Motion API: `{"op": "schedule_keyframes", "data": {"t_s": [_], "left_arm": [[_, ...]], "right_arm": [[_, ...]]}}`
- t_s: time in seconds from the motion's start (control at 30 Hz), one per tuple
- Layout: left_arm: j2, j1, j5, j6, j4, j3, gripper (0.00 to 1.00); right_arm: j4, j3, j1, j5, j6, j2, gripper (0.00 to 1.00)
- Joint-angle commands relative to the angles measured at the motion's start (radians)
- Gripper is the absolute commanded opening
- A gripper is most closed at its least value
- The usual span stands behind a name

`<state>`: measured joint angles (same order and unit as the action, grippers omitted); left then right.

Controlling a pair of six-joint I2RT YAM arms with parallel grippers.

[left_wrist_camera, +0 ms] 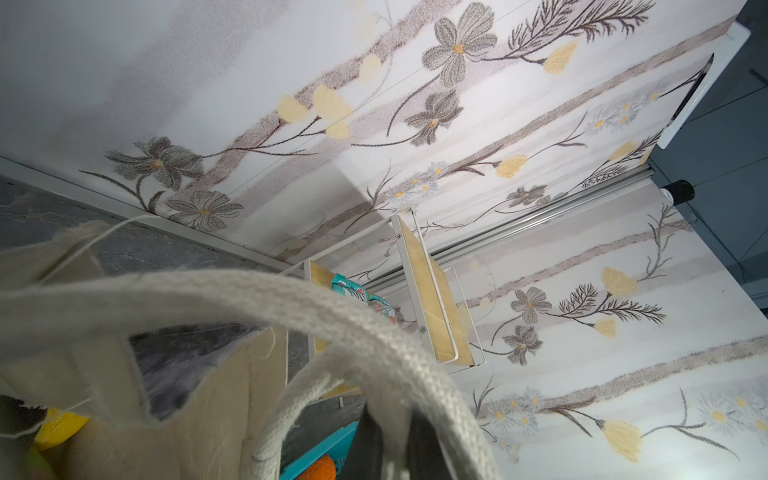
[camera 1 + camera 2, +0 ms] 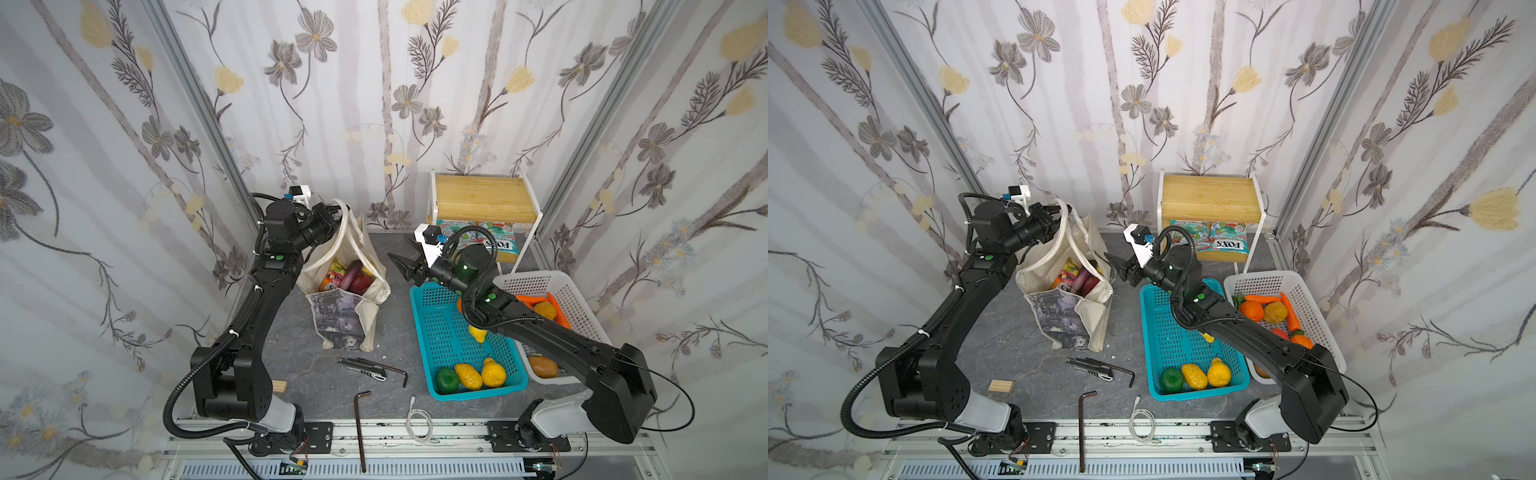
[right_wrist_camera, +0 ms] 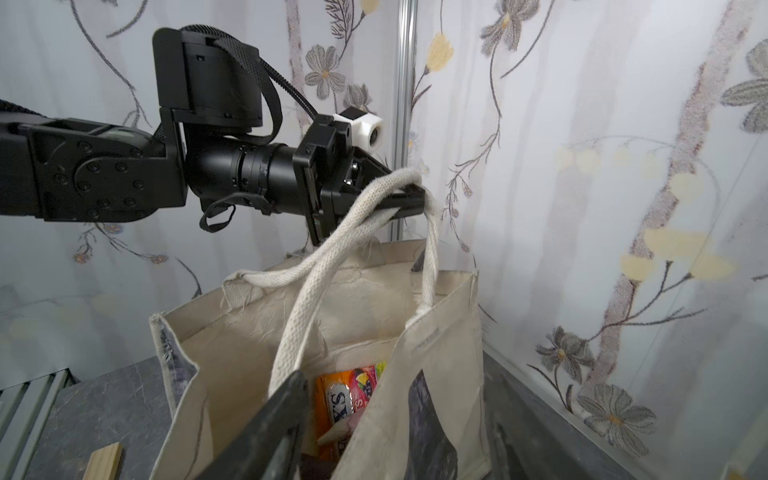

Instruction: Place the food into the grocery bag and tie it

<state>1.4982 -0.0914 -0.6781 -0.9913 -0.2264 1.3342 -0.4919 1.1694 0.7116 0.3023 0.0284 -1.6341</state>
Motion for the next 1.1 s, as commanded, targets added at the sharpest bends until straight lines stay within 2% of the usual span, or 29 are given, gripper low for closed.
{"op": "schedule_keyframes", "data": {"t_s": [0.0,0.2,0.43,0.57,0.7,0.83,1.07], "left_arm": [[-0.013,0.001,-0.018,0.014,-0.030,-0.002,0.00],[-0.013,0.002,-0.018,0.040,-0.004,-0.009,0.00],[-0.008,-0.002,-0.021,0.038,-0.004,0.002,0.00],[-0.015,-0.001,-0.019,0.036,-0.005,-0.003,0.00],[-0.013,-0.003,-0.023,0.033,-0.005,-0.006,0.00],[-0.042,-0.008,0.016,0.047,-0.005,-0.024,0.00],[-0.067,-0.023,0.063,0.056,-0.014,-0.078,0.00]], "right_arm": [[0.097,0.086,-0.008,0.097,0.039,-0.084,0.56],[0.128,0.217,0.001,0.204,0.032,-0.218,0.35],[0.132,0.302,0.037,0.281,0.032,-0.315,0.32],[0.192,0.391,0.052,0.310,0.044,-0.378,0.24],[0.172,0.432,0.067,0.360,0.017,-0.414,0.27],[0.100,0.466,0.074,0.386,-0.083,-0.452,0.38],[0.018,0.538,0.076,0.384,-0.228,-0.510,0.46]]}}
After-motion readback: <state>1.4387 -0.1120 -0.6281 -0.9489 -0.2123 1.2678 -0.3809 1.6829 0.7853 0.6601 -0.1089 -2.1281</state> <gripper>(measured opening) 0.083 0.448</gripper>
